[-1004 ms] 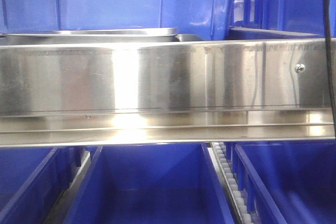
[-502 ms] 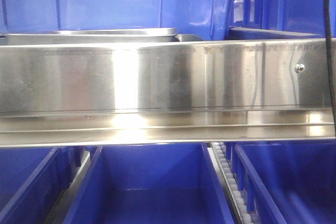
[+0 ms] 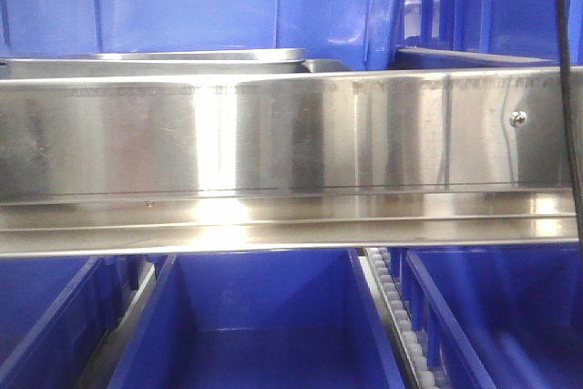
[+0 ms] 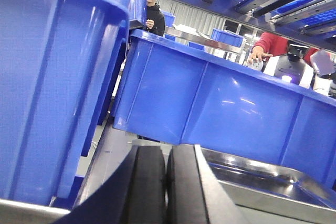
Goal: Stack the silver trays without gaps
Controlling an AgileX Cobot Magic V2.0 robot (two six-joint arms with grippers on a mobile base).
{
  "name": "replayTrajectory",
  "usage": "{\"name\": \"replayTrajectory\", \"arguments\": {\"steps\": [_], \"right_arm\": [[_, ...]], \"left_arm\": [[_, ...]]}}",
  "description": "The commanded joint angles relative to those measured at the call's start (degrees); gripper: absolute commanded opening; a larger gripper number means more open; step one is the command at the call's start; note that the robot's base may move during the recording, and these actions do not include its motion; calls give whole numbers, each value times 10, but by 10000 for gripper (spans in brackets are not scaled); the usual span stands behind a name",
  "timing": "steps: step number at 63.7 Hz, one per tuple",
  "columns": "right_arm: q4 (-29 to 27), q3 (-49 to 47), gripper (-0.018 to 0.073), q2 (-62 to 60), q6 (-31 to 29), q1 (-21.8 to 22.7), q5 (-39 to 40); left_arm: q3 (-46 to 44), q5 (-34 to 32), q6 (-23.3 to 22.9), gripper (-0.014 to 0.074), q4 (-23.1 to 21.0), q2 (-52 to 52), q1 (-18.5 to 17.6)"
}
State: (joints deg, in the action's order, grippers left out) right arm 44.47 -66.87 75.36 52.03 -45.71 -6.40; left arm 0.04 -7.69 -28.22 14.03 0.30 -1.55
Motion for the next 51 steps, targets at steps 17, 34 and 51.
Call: {"name": "replayTrajectory", "arguments": {"steps": [17, 34, 51], "right_arm": [[5, -5, -79, -5, -4, -1, 82], [5, -5, -79, -5, -4, -1, 170], [5, -5, -79, -5, -4, -1, 210]], "left_arm": [[0, 3, 116, -6, -48, -3, 2], [0, 89, 133, -6, -47, -3, 2], [0, 38, 133, -6, 5, -3, 2]]}}
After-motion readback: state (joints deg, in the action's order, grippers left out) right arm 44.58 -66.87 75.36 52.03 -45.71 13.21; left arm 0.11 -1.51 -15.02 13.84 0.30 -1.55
